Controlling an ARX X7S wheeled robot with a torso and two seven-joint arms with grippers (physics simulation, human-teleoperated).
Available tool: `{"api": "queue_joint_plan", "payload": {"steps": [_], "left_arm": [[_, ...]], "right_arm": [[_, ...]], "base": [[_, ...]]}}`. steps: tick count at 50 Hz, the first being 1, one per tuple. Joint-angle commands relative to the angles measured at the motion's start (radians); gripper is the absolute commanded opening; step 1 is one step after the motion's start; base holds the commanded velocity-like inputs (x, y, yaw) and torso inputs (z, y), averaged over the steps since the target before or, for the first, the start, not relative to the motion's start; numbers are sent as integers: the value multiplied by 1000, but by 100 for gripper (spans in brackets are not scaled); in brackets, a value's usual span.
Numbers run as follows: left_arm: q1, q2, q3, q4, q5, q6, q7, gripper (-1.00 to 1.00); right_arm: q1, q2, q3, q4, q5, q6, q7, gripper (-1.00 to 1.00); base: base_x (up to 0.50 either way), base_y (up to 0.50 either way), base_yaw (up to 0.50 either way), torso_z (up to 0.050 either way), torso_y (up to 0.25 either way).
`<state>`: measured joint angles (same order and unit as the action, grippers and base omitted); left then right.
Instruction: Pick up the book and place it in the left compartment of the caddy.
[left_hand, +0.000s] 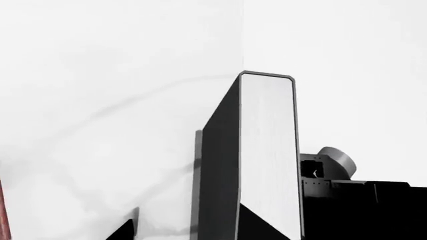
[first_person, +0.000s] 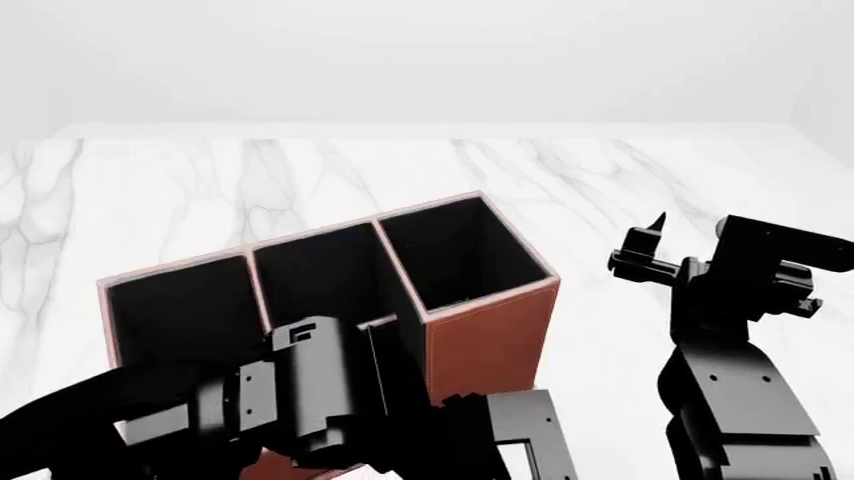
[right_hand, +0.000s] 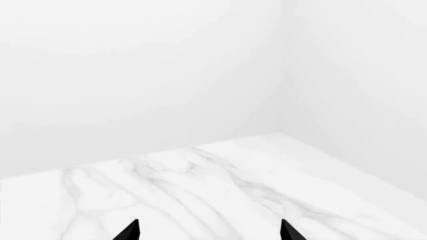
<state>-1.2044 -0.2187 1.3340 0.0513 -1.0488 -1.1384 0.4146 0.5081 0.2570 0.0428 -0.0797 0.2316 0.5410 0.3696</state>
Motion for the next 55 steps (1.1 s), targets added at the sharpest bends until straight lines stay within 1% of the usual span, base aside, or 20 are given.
{"api": "queue_joint_plan", "payload": {"steps": [1, 7, 16, 19, 21, 22, 24, 38, 42, 45, 47, 49, 50, 51, 55], "left_arm": [[-9, 12, 36, -53, 52, 50, 54, 100], [-6, 18, 43, -44, 55, 66, 68, 100], [-10, 21, 33, -2, 32, 56, 56, 100], [-3, 21, 32, -3, 38, 69, 55, 100], [3, 12, 32, 0, 42, 95, 76, 100], [15, 2, 18, 4, 62, 128, 54, -100], [9, 5, 32, -4, 54, 102, 59, -100], [15, 0, 40, -4, 58, 107, 57, -100], [15, -7, 25, 0, 42, 89, 30, -100], [11, -22, -8, 14, 8, 56, -19, -100], [3, -59, -68, 53, -70, -8, -99, -100], [-1, -90, -106, 86, -123, -44, -145, -100], [-3, -125, -152, 115, -196, -96, -228, -100], [-5, -150, -179, 141, -237, -115, -266, -100], [-18, -217, -239, 199, -353, -169, -364, -100]], "right_arm": [[1, 3, -2, -5, 8, 3, 1, 100], [0, 4, -3, -6, 11, 3, 1, 100], [-1, 6, -4, -2, 13, -2, 3, 100], [-6, 7, -4, -7, 15, -2, 4, 100], [-6, 7, -2, -7, 16, -2, 5, 100], [-9, 7, -3, -4, 15, -8, 5, 100], [-8, 8, -2, -8, 17, -4, 5, 100], [-10, 9, -5, -2, 21, -14, 6, 100], [-8, 12, -5, -9, 25, -4, 8, 100], [-9, 13, -3, -12, 28, -3, 8, 100], [-12, 13, -4, -5, 27, -13, 7, 100], [-11, 13, -4, -4, 27, -15, 7, 100], [-3, 15, -5, -5, 28, -5, 10, 100], [-1, 15, -5, -6, 30, -3, 9, 100], [6, 17, -5, -6, 31, 1, 12, 100]], "base": [[0, 0, 0, 0, 0], [0, 0, 0, 0, 0], [0, 0, 0, 0, 0], [0, 0, 0, 0, 0], [0, 0, 0, 0, 0], [0, 0, 0, 0, 0], [0, 0, 0, 0, 0], [0, 0, 0, 0, 0], [0, 0, 0, 0, 0], [0, 0, 0, 0, 0], [0, 0, 0, 0, 0], [0, 0, 0, 0, 0], [0, 0, 0, 0, 0], [0, 0, 0, 0, 0], [0, 0, 0, 0, 0]]}}
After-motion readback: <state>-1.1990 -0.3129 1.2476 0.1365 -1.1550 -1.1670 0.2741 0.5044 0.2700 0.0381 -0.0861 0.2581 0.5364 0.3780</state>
